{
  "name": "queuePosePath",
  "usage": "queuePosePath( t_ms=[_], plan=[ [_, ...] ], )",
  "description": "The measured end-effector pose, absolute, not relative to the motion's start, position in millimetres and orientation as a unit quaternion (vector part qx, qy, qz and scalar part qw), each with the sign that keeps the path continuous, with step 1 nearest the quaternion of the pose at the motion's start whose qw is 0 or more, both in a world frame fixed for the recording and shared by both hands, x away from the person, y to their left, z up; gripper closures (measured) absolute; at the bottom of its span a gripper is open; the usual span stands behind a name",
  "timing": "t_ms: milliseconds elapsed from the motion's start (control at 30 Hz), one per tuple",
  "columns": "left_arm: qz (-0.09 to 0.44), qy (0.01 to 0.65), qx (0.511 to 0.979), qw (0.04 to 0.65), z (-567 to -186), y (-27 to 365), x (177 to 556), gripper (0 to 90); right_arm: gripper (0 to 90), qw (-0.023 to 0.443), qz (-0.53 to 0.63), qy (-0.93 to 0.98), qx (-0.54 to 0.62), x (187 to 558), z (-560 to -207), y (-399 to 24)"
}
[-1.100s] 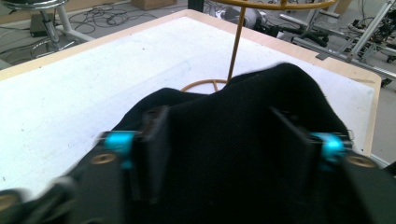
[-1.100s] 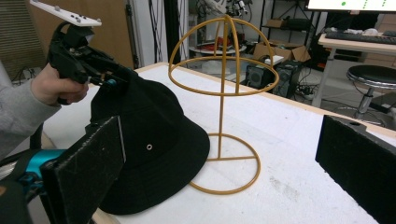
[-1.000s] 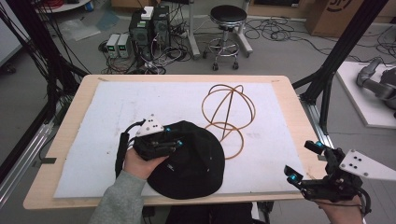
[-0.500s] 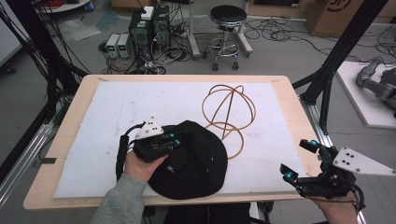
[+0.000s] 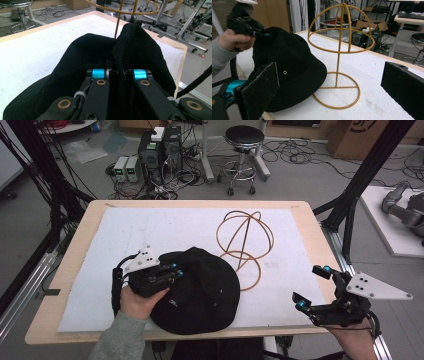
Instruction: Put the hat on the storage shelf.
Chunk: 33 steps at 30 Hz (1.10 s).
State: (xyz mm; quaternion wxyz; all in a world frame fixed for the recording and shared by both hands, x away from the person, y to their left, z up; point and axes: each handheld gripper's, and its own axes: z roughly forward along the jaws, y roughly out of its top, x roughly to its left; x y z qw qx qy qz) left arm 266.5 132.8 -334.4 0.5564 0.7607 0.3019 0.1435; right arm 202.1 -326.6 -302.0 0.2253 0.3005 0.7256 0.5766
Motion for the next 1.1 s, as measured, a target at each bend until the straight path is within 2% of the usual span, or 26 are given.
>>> queuePosePath(
  t_ms=[700,1100],
  plan=[
    [0.168,0.314,0.747,0.562,-303.5,174.3,234.5,88.0,1.0,0.214,0.583,0.726,0.296,217.2,-299.5,-322.0],
    [0.172,0.313,0.737,0.574,-284.5,184.4,215.0,88.1,1.0,0.207,0.584,0.73,0.289,226.5,-297.5,-318.9]
  ],
)
